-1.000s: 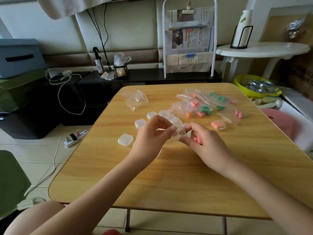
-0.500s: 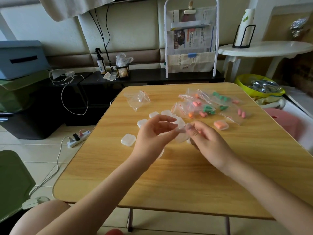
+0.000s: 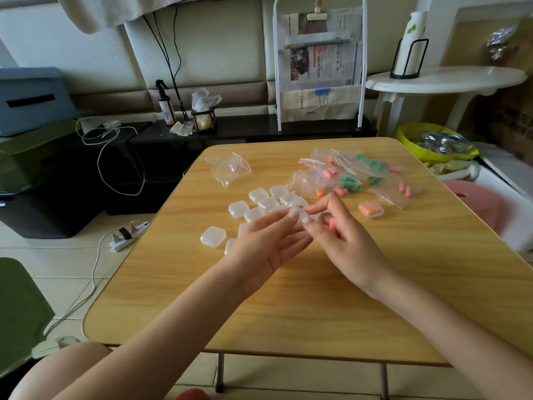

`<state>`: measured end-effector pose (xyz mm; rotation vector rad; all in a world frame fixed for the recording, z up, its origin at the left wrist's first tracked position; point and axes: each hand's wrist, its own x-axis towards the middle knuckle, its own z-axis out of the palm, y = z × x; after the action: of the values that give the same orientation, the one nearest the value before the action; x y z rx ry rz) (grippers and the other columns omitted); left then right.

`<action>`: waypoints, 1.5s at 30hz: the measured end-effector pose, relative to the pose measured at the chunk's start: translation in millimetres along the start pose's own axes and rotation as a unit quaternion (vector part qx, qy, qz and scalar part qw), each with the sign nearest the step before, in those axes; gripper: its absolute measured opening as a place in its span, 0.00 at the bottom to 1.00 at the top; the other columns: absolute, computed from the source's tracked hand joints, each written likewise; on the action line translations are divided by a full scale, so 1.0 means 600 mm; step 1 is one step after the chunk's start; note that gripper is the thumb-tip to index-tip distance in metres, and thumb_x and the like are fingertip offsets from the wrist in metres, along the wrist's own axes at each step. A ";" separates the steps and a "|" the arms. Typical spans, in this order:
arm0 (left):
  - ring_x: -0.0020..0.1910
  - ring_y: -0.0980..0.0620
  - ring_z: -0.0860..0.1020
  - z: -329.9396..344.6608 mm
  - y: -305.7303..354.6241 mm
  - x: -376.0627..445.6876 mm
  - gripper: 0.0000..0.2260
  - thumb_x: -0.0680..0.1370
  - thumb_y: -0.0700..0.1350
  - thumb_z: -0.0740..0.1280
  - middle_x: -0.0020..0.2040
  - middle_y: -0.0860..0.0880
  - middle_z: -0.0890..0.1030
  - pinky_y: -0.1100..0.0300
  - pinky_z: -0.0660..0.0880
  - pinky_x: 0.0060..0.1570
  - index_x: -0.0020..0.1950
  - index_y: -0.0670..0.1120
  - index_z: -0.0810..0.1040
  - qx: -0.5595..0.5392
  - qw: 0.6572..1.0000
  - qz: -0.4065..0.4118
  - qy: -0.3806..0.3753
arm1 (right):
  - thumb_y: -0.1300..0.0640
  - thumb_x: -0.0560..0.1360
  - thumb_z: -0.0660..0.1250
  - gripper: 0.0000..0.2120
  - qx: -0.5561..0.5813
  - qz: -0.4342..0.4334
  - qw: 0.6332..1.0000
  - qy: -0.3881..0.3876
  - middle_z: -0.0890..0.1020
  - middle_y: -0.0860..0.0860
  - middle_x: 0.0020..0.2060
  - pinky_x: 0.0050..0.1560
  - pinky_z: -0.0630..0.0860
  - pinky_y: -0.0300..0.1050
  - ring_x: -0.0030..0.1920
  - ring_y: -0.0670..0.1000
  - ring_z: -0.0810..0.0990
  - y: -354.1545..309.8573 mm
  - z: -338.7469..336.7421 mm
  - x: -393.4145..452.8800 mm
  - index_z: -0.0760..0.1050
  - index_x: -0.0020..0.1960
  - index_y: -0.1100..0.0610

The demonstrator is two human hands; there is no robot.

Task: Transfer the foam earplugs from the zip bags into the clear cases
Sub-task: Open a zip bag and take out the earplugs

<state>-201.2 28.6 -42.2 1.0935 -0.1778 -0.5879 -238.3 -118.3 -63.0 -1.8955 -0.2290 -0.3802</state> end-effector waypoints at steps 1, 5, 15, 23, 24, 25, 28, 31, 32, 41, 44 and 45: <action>0.51 0.47 0.82 -0.002 -0.001 0.001 0.12 0.79 0.39 0.63 0.54 0.39 0.82 0.60 0.79 0.51 0.62 0.37 0.75 0.009 1.000 0.007 0.008 | 0.46 0.76 0.63 0.12 0.004 0.005 1.000 0.002 0.69 0.44 0.25 0.30 0.63 0.33 0.27 0.42 0.64 -0.002 0.000 0.001 0.70 0.50 0.55; 0.53 0.46 0.81 -0.004 -0.005 0.001 0.15 0.77 0.36 0.65 0.56 0.39 0.82 0.60 0.79 0.52 0.64 0.41 0.75 0.020 1.000 0.009 0.010 | 0.42 0.73 0.59 0.16 0.004 0.036 0.999 -0.008 0.83 0.46 0.35 0.38 0.70 0.29 0.35 0.38 0.78 -0.006 0.000 0.006 0.69 0.50 0.54; 0.42 0.50 0.83 -0.008 -0.007 0.004 0.15 0.74 0.38 0.67 0.46 0.43 0.83 0.62 0.80 0.43 0.61 0.40 0.77 -0.026 0.999 -0.020 0.023 | 0.48 0.80 0.55 0.10 -0.185 -0.074 0.978 -0.054 0.71 0.43 0.27 0.34 0.68 0.42 0.31 0.44 0.72 -0.002 -0.001 -0.003 0.65 0.56 0.53; 0.43 0.50 0.83 -0.011 -0.007 0.005 0.17 0.68 0.40 0.70 0.46 0.41 0.83 0.63 0.80 0.44 0.56 0.37 0.79 -0.005 1.000 0.005 0.019 | 0.55 0.82 0.54 0.09 -0.244 -0.109 0.961 -0.074 0.71 0.32 0.40 0.41 0.65 0.25 0.42 0.38 0.74 0.001 -0.005 -0.003 0.66 0.60 0.58; 0.43 0.49 0.83 -0.011 -0.007 0.004 0.18 0.68 0.40 0.70 0.47 0.41 0.83 0.62 0.80 0.45 0.57 0.36 0.78 0.000 1.000 0.007 0.020 | 0.56 0.82 0.55 0.10 -0.259 -0.119 0.956 -0.072 0.74 0.36 0.45 0.41 0.65 0.26 0.45 0.41 0.75 0.001 -0.005 -0.004 0.67 0.61 0.58; 0.44 0.49 0.83 -0.010 -0.007 0.004 0.19 0.69 0.39 0.70 0.48 0.41 0.83 0.62 0.80 0.45 0.58 0.36 0.78 0.005 1.000 0.009 0.021 | 0.56 0.82 0.55 0.10 -0.276 -0.127 0.950 -0.069 0.78 0.43 0.48 0.42 0.65 0.29 0.48 0.45 0.76 0.001 -0.006 -0.005 0.67 0.61 0.58; 0.44 0.49 0.83 -0.009 -0.006 0.002 0.18 0.69 0.40 0.70 0.46 0.41 0.83 0.62 0.80 0.45 0.57 0.36 0.79 0.013 1.000 0.016 0.020 | 0.59 0.82 0.56 0.10 -0.329 -0.158 0.930 -0.053 0.82 0.55 0.50 0.41 0.65 0.34 0.48 0.54 0.80 0.004 -0.007 -0.006 0.68 0.62 0.60; 0.44 0.50 0.84 -0.008 -0.003 0.002 0.16 0.70 0.39 0.69 0.46 0.41 0.84 0.62 0.80 0.45 0.57 0.36 0.79 0.013 1.000 0.015 0.016 | 0.60 0.80 0.58 0.11 -0.361 -0.171 0.915 -0.054 0.83 0.57 0.44 0.38 0.69 0.39 0.43 0.56 0.81 0.005 -0.006 -0.007 0.69 0.62 0.61; 0.44 0.49 0.84 -0.008 -0.002 0.002 0.16 0.70 0.39 0.69 0.46 0.41 0.84 0.62 0.80 0.45 0.57 0.36 0.78 0.012 1.000 0.014 0.015 | 0.60 0.81 0.58 0.11 -0.357 -0.171 0.917 -0.054 0.83 0.56 0.45 0.38 0.69 0.39 0.44 0.55 0.81 0.006 -0.007 -0.007 0.69 0.62 0.61; 0.40 0.50 0.84 -0.008 0.000 0.003 0.09 0.69 0.41 0.69 0.42 0.44 0.84 0.63 0.80 0.44 0.48 0.39 0.81 -0.016 1.000 0.002 0.016 | 0.44 0.81 0.49 0.18 -0.231 -0.103 0.960 -0.117 0.80 0.49 0.47 0.49 0.74 0.47 0.48 0.46 0.78 -0.001 -0.020 0.002 0.62 0.67 0.50; 0.41 0.49 0.84 -0.008 0.001 0.003 0.10 0.69 0.41 0.69 0.43 0.43 0.84 0.63 0.80 0.45 0.49 0.38 0.80 -0.011 1.000 0.004 0.009 | 0.50 0.82 0.51 0.13 -0.218 -0.104 0.962 -0.123 0.79 0.48 0.45 0.48 0.74 0.49 0.46 0.47 0.78 0.002 -0.020 0.002 0.63 0.65 0.52; 0.42 0.49 0.84 -0.008 0.002 0.003 0.11 0.69 0.41 0.69 0.43 0.42 0.84 0.62 0.80 0.45 0.49 0.38 0.80 -0.008 1.000 0.005 0.007 | 0.51 0.82 0.51 0.13 -0.220 -0.106 0.962 -0.124 0.79 0.48 0.46 0.48 0.74 0.48 0.47 0.46 0.78 0.002 -0.021 0.002 0.63 0.66 0.52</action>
<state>-197.2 31.8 -43.7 1.0796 -0.1658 -0.5719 -238.7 -130.8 -59.7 -2.3694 -0.5565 -0.3563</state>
